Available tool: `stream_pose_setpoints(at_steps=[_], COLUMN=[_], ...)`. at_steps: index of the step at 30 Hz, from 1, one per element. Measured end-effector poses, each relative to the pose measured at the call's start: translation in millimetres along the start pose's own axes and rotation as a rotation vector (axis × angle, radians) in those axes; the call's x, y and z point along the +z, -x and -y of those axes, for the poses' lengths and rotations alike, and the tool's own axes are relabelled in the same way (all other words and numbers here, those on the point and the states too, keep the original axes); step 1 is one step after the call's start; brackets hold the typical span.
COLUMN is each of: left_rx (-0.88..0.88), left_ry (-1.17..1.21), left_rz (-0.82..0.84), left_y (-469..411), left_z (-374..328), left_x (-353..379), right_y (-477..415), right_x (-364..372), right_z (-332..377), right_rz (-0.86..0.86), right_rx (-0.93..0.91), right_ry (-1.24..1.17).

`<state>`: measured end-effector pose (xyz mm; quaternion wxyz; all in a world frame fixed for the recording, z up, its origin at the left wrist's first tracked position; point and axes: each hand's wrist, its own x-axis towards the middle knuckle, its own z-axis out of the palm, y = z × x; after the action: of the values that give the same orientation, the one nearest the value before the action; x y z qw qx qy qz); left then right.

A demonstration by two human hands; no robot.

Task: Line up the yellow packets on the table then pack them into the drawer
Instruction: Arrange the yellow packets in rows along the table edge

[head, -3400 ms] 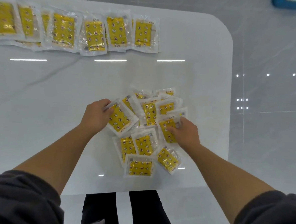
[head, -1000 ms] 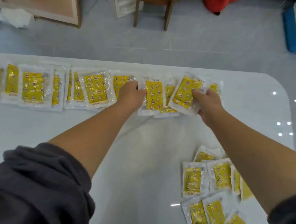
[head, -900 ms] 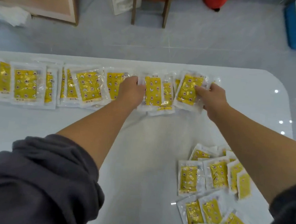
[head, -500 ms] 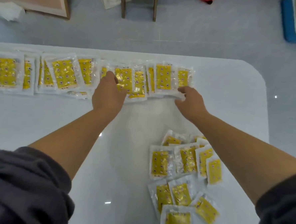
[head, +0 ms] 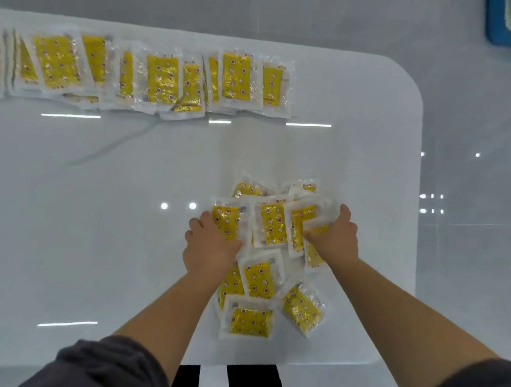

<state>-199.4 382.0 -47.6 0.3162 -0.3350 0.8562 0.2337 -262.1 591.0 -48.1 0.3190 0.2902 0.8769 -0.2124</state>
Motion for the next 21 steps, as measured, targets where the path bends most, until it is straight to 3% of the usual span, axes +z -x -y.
stream_pose_setpoints(at_steps=[6, 9, 13, 15, 18, 21], left_rx=[-0.191, -0.239, -0.15, -0.101, -0.024, 0.03], left_ry=[0.102, 0.023, 0.175, 0.38, 0.5, 0.601], left_rz=[-0.102, -0.056, -0.084, -0.11, -0.14, -0.004], left_y=[-12, 20, 17, 16, 17, 23], left_z=[-13, -26, -19, -17, -10, -14], left_x=[-8, 40, 34, 28, 17, 13], right_y=[12, 5, 7, 3, 0, -2], right_x=[9, 1, -6, -13, -22, -35], right_z=[13, -63, -75, -78, -84, -82], right_rz=[-0.063, 0.022, -0.003, 0.077, 0.238, 0.319], right_rx=[-0.003, 0.024, -0.064, -0.091, -0.129, -0.101], right_ry=[0.088, 0.144, 0.071, -0.071, -0.119, -0.332])
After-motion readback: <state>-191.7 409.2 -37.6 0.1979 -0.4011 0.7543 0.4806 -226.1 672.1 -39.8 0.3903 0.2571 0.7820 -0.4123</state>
